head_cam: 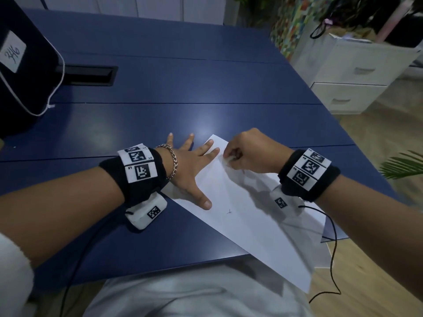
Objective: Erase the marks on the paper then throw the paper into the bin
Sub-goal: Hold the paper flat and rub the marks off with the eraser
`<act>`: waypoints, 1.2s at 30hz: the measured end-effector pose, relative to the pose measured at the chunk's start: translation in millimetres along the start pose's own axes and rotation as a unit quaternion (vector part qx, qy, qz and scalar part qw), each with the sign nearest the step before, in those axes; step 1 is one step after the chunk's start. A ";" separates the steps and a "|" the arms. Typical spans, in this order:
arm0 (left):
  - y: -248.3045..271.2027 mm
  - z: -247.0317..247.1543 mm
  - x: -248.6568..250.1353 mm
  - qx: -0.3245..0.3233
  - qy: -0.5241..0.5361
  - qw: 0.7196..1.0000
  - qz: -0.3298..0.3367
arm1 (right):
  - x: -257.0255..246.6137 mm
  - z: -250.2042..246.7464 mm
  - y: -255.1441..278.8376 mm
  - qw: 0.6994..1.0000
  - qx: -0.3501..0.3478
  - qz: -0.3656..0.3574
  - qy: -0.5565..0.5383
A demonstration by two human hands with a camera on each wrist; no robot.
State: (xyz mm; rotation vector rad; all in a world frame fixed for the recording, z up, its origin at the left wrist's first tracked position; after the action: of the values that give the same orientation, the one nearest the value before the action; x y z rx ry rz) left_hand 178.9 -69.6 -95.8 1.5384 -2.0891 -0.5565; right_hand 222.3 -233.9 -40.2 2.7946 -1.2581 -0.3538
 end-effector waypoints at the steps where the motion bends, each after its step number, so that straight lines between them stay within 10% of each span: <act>1: -1.6 1.2 1.2 0.004 0.011 1.000 0.003 | 0.1 -0.3 -0.2 1.000 0.002 -0.001 0.001; 11: -9.7 -0.3 3.9 0.040 0.004 0.999 0.015 | -12.7 6.9 16.5 0.989 -0.076 -0.108 0.061; 36: -4.3 -0.5 8.1 0.028 0.002 0.999 -0.025 | -12.0 7.5 13.9 0.996 -0.009 -0.058 0.065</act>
State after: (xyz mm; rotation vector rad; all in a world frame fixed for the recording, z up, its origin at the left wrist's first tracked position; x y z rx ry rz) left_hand 180.4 -78.6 -96.8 1.6247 -2.0851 -0.5163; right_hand 202.8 -233.9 -43.3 2.8304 -1.0631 -0.1853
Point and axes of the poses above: each hand's wrist, its own y-axis away from the middle knuckle, its own z-axis out of the palm, x = y × z, the point moved 5 cm from there along -y, towards the middle knuckle, and after that the axes turned 5 degrees about y, right-handed, at the moved point
